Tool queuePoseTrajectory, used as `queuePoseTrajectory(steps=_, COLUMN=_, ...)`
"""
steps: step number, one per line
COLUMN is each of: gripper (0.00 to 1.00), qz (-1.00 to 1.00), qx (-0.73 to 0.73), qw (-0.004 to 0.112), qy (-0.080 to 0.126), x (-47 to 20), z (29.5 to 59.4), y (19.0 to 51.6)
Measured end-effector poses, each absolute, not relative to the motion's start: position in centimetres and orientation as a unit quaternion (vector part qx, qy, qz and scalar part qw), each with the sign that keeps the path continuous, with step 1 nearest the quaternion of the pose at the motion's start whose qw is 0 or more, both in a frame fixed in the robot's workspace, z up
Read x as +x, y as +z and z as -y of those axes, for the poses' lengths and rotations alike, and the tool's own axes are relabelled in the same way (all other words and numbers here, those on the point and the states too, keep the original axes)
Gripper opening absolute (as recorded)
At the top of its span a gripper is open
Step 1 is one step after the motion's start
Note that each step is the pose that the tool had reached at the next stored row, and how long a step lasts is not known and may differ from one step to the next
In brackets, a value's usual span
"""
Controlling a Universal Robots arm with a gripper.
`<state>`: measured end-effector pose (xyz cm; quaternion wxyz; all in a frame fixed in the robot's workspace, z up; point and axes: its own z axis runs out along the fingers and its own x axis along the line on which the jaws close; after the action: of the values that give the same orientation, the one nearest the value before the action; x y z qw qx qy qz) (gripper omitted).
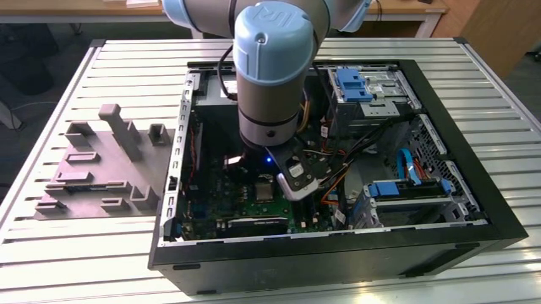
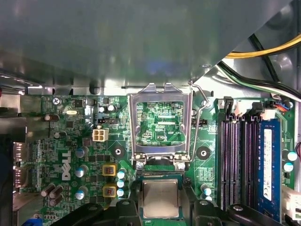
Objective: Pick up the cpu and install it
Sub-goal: 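Place the cpu into insertion slot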
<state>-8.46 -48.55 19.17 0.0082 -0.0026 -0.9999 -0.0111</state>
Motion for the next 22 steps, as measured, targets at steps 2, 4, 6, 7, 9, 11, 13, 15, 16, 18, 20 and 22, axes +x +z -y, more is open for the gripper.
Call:
queuePoseTrajectory(steps=2, gripper=0.44, qz=1.0, qx=-0.003, qw=0.008, qy=-0.011, x=-8.48, z=48.55, y=19.14)
queuePoseTrajectory(steps=4, gripper=0.44, qz=1.0, qx=-0.003, qw=0.008, qy=-0.011, x=-8.48, z=48.55, y=19.12)
queuePoseTrajectory(steps=6, gripper=0.44, qz=1.0, qx=-0.003, qw=0.008, qy=-0.011, x=-8.49, z=48.55, y=19.09)
queuePoseTrajectory(steps=7, gripper=0.44, qz=1.0, qx=-0.003, qw=0.008, qy=-0.011, x=-8.49, z=48.55, y=19.09)
queuePoseTrajectory(steps=9, gripper=0.44, qz=1.0, qx=-0.003, qw=0.008, qy=-0.011, x=-8.49, z=48.55, y=19.08)
queuePoseTrajectory(steps=11, gripper=0.44, qz=1.0, qx=-0.003, qw=0.008, qy=-0.011, x=-8.49, z=48.55, y=19.08)
queuePoseTrajectory(steps=13, gripper=0.44, qz=1.0, qx=-0.003, qw=0.008, qy=-0.011, x=-8.49, z=48.55, y=19.07)
queuePoseTrajectory(steps=15, gripper=0.44, qz=1.0, qx=-0.003, qw=0.008, qy=-0.011, x=-8.49, z=48.55, y=19.07)
queuePoseTrajectory(steps=16, gripper=0.44, qz=1.0, qx=-0.005, qw=0.008, qy=-0.011, x=-8.49, z=48.55, y=19.07)
queuePoseTrajectory(steps=18, gripper=0.44, qz=1.0, qx=-0.008, qw=0.008, qy=-0.011, x=-8.5, z=48.55, y=19.07)
queuePoseTrajectory(steps=20, gripper=0.44, qz=1.0, qx=-0.009, qw=0.008, qy=-0.011, x=-8.5, z=48.55, y=19.07)
queuePoseTrajectory(steps=22, gripper=0.44, qz=1.0, qx=-0.009, qw=0.008, qy=-0.011, x=-8.5, z=48.55, y=19.06)
